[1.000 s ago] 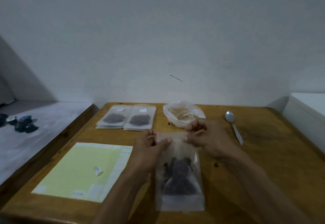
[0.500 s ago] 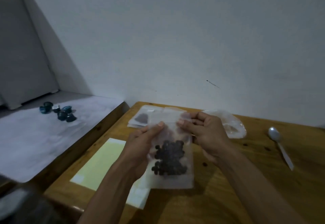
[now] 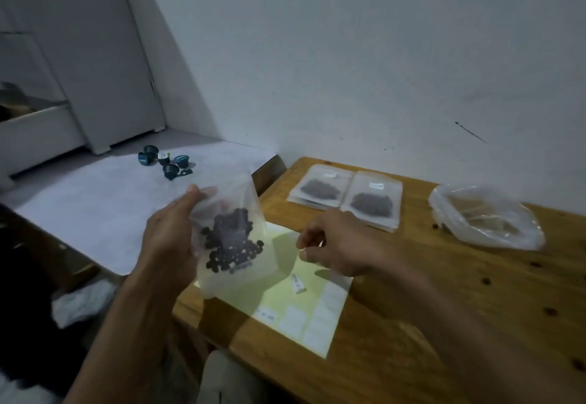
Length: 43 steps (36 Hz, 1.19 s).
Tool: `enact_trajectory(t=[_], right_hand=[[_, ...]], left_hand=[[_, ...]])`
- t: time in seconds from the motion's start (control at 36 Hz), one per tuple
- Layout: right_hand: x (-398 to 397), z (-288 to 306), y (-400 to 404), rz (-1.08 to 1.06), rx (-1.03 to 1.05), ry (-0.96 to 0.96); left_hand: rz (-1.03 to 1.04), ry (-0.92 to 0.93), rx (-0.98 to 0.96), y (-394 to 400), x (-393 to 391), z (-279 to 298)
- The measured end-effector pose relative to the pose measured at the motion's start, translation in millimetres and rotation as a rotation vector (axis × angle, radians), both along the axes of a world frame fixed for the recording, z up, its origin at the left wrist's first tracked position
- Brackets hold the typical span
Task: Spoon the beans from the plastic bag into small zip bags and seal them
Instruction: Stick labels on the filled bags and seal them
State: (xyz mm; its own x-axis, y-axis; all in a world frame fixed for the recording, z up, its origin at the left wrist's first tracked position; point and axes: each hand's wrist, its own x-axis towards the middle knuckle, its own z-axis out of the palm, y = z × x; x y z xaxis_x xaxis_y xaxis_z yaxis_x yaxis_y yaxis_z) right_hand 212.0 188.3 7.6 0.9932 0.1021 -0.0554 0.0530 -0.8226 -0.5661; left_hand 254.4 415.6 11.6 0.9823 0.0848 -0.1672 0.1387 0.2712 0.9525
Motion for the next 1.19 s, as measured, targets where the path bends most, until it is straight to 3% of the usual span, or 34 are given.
enact_trajectory(t=[0.25, 0.58, 0.67, 0.81, 0.92, 1.19], right_hand=[[8.7, -0.6, 14.9, 0.145, -0.219, 0.138], [8.2, -3.2, 13.4, 0.178, -0.177, 0.14], [4.2, 2.4, 7.7, 0.092, -0.044, 0.048], [-0.5, 12.2, 17.7, -0.151, 0.439, -0.192], [2.1, 11.0, 33.1, -0.293, 0.411, -0.355], [-3.5, 5.0, 32.3, -0.45, 0.331, -0.371]], left_hand=[[0.019, 0.046, -0.001, 17.9, 6.5, -12.2], [0.025, 0.075, 0.04, 12.6, 2.0, -14.0], [0.01, 0.06, 0.03, 2.2, -2.9, -10.9], [-0.048, 0.027, 0.042, -27.0, -15.8, -6.7], [-0.125, -0.022, 0.055, -53.6, -28.5, -7.4], [-0.2, -0.121, 0.013, -77.3, -35.5, -6.8]])
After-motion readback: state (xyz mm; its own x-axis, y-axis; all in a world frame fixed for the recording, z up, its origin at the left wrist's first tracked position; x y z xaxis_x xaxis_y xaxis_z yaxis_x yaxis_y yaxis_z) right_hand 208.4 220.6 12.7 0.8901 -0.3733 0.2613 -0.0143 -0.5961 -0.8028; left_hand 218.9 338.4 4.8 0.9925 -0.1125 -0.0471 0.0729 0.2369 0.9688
